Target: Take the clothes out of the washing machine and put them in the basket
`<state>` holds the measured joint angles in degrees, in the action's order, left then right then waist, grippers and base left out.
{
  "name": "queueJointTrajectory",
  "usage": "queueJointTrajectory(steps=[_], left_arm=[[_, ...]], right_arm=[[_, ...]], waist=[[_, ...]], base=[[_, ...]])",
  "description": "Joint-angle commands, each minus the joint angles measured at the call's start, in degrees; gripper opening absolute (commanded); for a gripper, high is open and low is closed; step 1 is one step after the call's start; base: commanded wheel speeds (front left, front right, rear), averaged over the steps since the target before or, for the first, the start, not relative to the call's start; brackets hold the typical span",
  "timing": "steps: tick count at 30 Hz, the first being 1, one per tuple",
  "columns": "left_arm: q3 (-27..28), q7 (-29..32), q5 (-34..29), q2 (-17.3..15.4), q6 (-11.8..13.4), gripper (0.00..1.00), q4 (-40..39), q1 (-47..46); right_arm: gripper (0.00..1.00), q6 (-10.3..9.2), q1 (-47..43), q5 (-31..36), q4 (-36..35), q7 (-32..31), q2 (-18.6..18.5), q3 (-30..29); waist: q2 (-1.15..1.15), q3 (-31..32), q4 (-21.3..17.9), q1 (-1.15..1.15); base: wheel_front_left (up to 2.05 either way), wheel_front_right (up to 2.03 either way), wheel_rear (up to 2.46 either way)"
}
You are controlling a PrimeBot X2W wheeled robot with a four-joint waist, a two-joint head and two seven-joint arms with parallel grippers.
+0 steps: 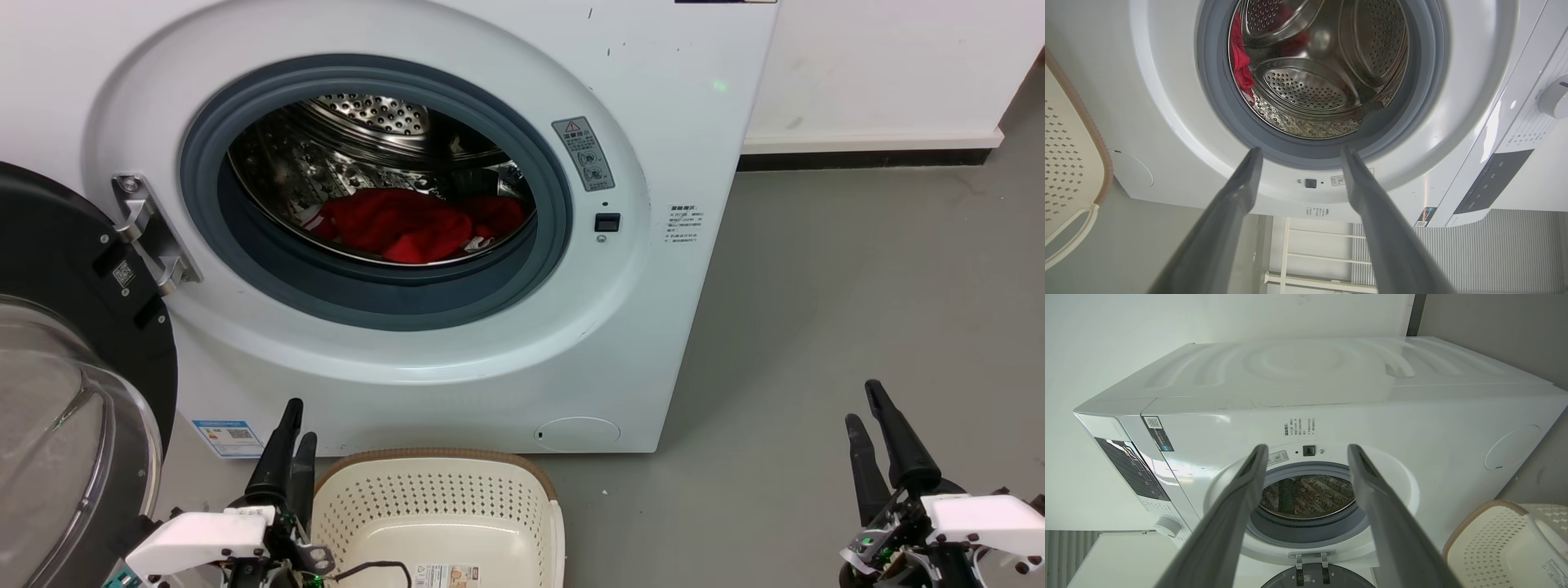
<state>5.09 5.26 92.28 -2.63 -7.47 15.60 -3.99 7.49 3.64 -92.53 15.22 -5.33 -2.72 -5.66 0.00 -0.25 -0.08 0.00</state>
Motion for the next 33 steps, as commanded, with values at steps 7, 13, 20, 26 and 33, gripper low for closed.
queueJointTrajectory(steps=[7, 13, 20, 26, 33], left_arm=[[-1.1, -2.4, -4.5, -0.2, 0.0, 1.0, -2.9, -1.5], [-1.0, -4.0, -11.4, -0.2, 0.0, 1.0, -4.3, -1.7], [-1.8, -5.4, -20.1, -0.2, 0.0, 1.0, -5.9, -1.8], [-2.9, -6.8, -29.1, -0.4, 0.0, 1.0, -6.9, -1.7], [-4.1, -8.3, -38.5, -0.6, 0.2, 1.0, -7.6, -1.6]], right_arm=[[1.0, 0.0, 0.3, 4.1, -2.8, 2.4, -0.2, 1.1], [1.0, 0.0, -0.4, 9.1, -4.9, 4.0, -0.2, 0.9], [1.0, 0.0, -0.9, 20.7, -6.6, 5.5, -0.2, 0.8], [1.0, 0.0, -1.7, 31.4, -8.2, 6.8, -0.2, 1.4], [1.0, 0.0, -2.7, 41.3, -8.4, 8.0, -0.2, 2.0]], waist=[[0.0, -0.1, -0.1, 0.0], [0.0, -0.1, -0.2, 0.0], [0.0, -0.1, -0.3, 0.0], [0.0, -0.1, -0.4, 0.0], [0.0, 0.0, -0.4, 0.0]], base=[[0.0, 0.0, 0.0], [0.0, 0.0, 0.0], [0.0, 0.0, 0.0], [0.0, 0.0, 0.0], [0.0, 0.0, 0.0]])
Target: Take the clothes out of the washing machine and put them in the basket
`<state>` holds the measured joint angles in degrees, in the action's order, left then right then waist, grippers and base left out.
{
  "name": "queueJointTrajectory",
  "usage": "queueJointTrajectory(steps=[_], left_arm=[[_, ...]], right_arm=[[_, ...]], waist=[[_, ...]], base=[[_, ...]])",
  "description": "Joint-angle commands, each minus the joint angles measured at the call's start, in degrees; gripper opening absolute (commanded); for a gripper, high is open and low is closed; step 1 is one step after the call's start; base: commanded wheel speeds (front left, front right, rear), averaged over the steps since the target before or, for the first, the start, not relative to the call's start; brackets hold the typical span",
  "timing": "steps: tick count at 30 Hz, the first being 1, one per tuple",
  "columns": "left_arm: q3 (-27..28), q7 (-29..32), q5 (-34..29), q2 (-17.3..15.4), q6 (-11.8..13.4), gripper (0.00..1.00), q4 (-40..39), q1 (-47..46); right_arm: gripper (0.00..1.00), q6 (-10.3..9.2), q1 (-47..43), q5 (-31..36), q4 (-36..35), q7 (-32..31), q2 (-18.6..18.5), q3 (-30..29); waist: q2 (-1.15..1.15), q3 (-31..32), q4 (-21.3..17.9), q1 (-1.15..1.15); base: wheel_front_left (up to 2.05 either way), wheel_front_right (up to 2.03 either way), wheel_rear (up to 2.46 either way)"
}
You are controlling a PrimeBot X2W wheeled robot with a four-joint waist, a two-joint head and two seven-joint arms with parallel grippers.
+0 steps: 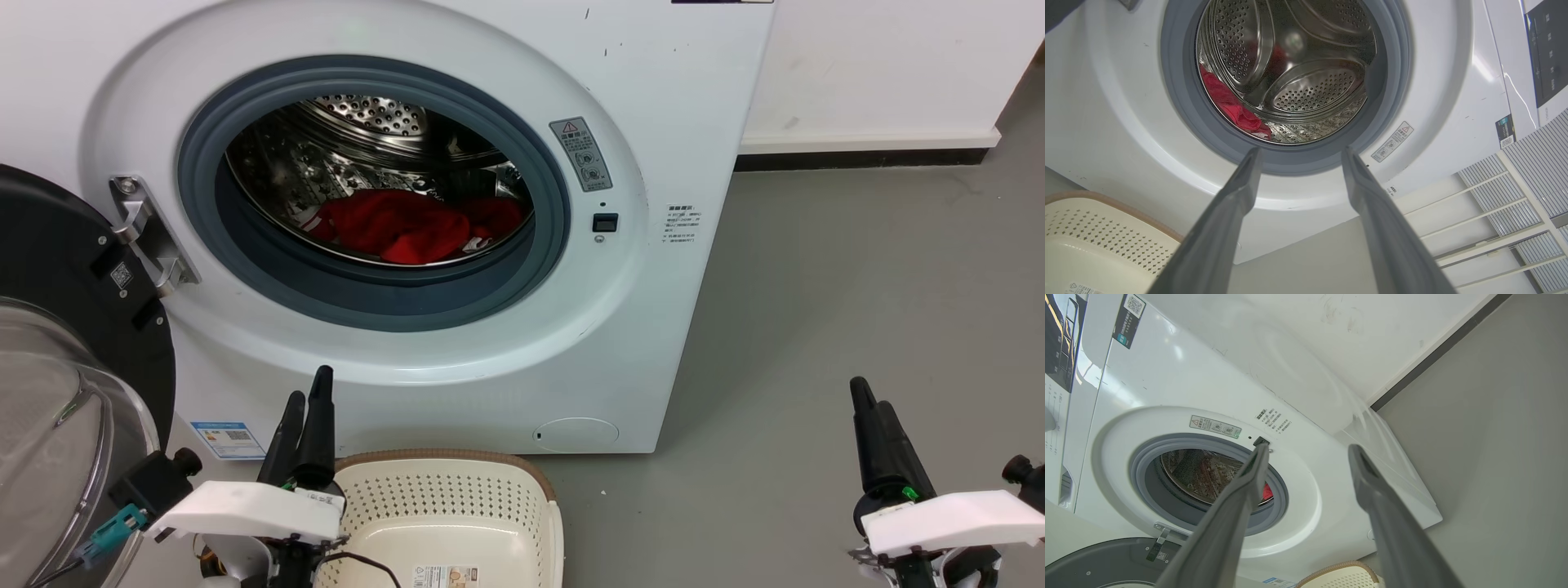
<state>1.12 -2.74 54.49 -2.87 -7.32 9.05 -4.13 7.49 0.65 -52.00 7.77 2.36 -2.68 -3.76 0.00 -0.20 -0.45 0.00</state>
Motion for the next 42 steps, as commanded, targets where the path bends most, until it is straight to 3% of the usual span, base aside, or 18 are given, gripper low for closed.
queueJointTrajectory(steps=[1, 17, 42], left_arm=[[-0.2, -0.5, -1.9, -0.4, 0.1, 1.0, -1.1, -1.4], [-2.0, -3.4, -16.4, -2.0, 1.1, 1.0, -2.3, -0.9], [-4.0, -7.3, -32.6, -3.5, 3.4, 1.0, -1.4, -1.6]], right_arm=[[1.0, 0.0, 0.2, 1.9, -1.0, 0.3, -0.3, 0.1], [1.0, 0.0, -1.2, 16.6, -4.0, 1.4, -0.3, 0.4], [1.0, 0.0, -2.6, 33.6, -6.2, 2.1, -0.3, 0.1]], waist=[[0.0, 0.0, 0.0, 0.0], [0.0, 0.2, 0.0, 0.0], [0.0, 0.2, -0.4, 0.0]], base=[[0.0, 0.0, 0.0], [0.0, 0.0, 0.0], [0.0, 0.0, 0.0]])
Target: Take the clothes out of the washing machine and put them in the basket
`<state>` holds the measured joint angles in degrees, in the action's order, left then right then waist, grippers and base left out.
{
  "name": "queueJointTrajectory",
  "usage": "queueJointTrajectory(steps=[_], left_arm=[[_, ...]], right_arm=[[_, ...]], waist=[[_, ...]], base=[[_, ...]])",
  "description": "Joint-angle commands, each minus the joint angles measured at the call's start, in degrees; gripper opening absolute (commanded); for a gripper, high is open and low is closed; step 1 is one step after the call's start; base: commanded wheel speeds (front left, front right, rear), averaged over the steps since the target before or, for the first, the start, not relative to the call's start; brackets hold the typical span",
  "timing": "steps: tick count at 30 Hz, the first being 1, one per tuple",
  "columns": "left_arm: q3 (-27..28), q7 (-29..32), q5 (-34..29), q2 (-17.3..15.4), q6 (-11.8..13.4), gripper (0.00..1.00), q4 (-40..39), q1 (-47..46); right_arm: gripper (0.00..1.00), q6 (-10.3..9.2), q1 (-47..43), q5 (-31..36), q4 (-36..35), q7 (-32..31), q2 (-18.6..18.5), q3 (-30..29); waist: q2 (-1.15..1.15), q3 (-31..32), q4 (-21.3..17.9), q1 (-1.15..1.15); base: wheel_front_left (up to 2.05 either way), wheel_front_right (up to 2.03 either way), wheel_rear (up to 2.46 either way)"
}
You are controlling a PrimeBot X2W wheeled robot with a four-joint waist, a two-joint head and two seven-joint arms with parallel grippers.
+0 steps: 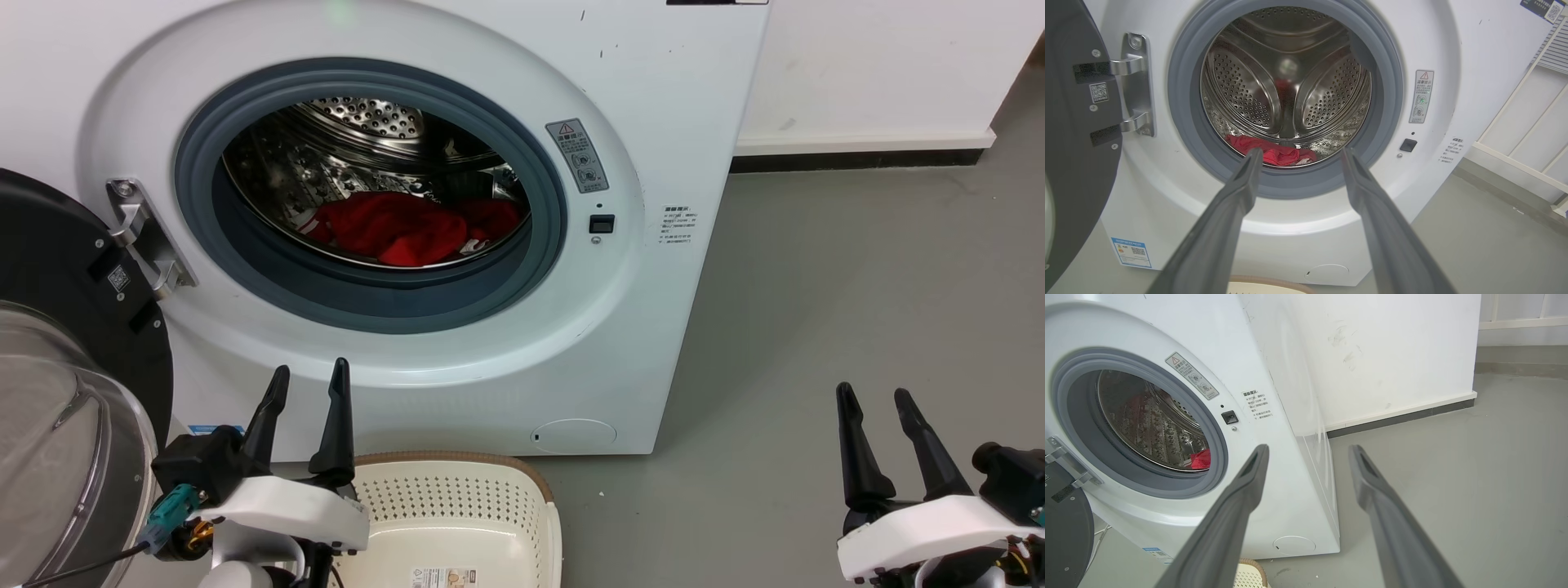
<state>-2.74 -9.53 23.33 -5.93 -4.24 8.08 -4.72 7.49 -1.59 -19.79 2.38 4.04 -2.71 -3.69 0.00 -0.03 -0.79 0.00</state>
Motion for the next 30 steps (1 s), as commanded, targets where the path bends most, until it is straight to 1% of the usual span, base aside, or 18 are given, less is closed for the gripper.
queueJointTrajectory(steps=[1, 17, 30], left_arm=[[-0.2, -0.6, -2.0, -0.5, 0.4, 1.0, -0.4, -1.0], [-0.9, -2.7, -9.5, -0.8, 2.0, 1.0, 1.4, -0.9], [-1.0, -4.0, -14.1, -0.8, 2.8, 1.0, 3.2, -1.0]], right_arm=[[1.0, 0.0, -0.4, 2.0, -0.9, 0.5, -0.3, 0.0], [1.0, 0.0, -1.5, 10.7, -2.1, 1.2, -0.3, -0.2], [1.0, -0.01, -2.0, 15.6, -2.2, 1.7, -0.3, -0.1]], waist=[[0.0, 0.0, 0.0, 0.0], [0.0, 0.2, 0.0, 0.0], [0.0, 0.2, 0.0, 0.0]], base=[[0.0, 0.0, 0.0], [0.0, 0.0, 0.0], [0.0, 0.0, 0.0]])
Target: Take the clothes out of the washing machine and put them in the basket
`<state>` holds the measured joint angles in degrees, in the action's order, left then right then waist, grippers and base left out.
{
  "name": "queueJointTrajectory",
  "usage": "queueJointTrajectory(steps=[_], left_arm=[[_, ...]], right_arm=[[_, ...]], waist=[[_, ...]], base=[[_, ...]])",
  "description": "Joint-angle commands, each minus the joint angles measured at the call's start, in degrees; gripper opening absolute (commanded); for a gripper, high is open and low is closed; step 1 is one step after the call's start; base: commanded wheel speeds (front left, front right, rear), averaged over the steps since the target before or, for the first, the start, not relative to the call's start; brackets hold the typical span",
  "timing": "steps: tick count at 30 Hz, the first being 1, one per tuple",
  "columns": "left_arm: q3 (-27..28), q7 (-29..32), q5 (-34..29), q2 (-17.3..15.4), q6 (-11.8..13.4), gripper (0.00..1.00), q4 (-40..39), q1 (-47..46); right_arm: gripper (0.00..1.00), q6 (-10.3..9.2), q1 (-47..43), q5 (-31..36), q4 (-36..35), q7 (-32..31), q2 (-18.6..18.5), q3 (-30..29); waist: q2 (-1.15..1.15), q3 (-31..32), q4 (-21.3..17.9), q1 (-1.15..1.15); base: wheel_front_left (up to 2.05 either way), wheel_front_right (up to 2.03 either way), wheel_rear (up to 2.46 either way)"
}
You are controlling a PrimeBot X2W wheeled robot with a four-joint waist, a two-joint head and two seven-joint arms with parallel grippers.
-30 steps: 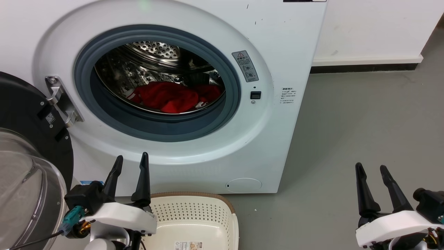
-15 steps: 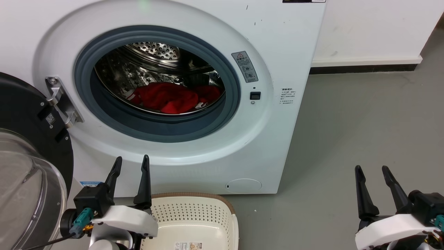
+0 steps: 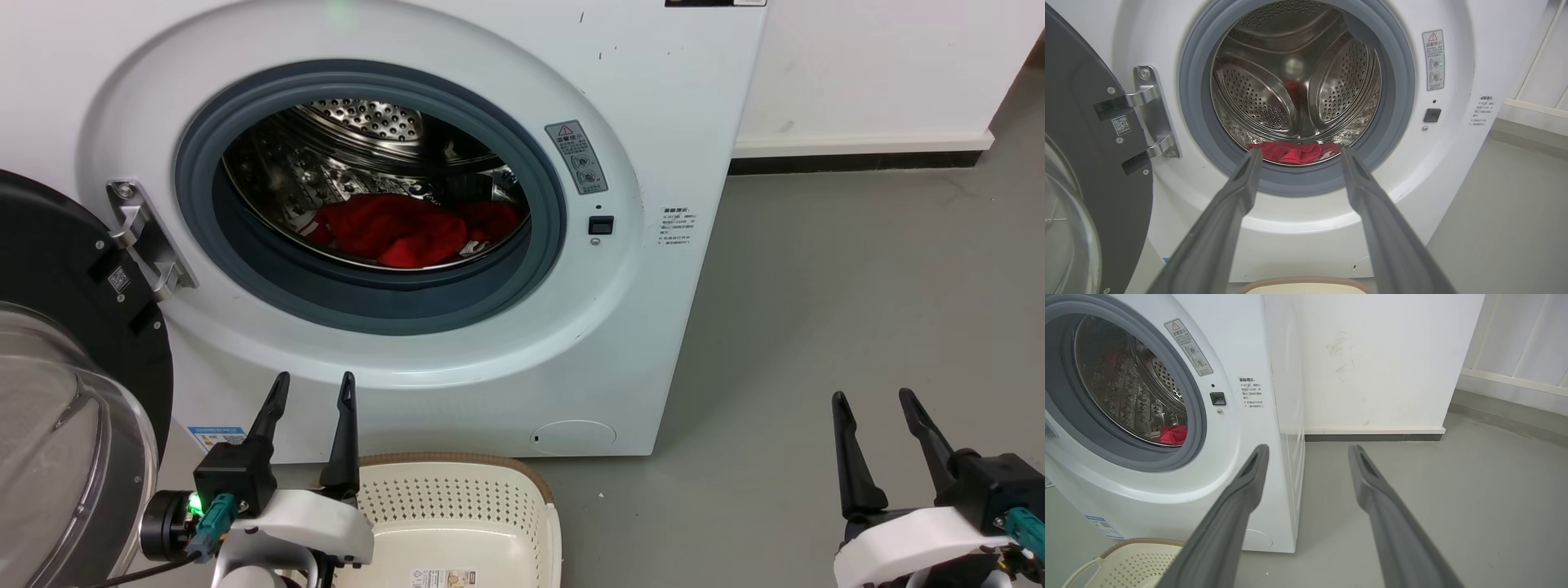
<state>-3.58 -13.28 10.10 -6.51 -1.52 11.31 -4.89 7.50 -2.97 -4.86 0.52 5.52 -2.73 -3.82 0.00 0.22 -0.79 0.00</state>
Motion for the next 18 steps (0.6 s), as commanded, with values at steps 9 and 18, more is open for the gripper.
queueJointTrajectory(steps=[9, 18], left_arm=[[0.2, -1.3, -3.6, -0.1, 0.7, 1.0, 1.6, -0.9], [0.3, -2.1, -5.7, 0.4, 1.2, 1.0, 2.4, -0.5]], right_arm=[[1.0, -0.02, -0.8, 4.0, 0.1, 0.7, -0.2, 0.1], [1.0, -0.02, -0.7, 6.1, 0.5, 1.1, -0.2, 0.4]], waist=[[0.0, -0.1, 0.3, 0.0], [0.0, -0.3, 0.4, 0.0]], base=[[0.0, 0.0, 0.0], [0.0, 0.0, 0.0]])
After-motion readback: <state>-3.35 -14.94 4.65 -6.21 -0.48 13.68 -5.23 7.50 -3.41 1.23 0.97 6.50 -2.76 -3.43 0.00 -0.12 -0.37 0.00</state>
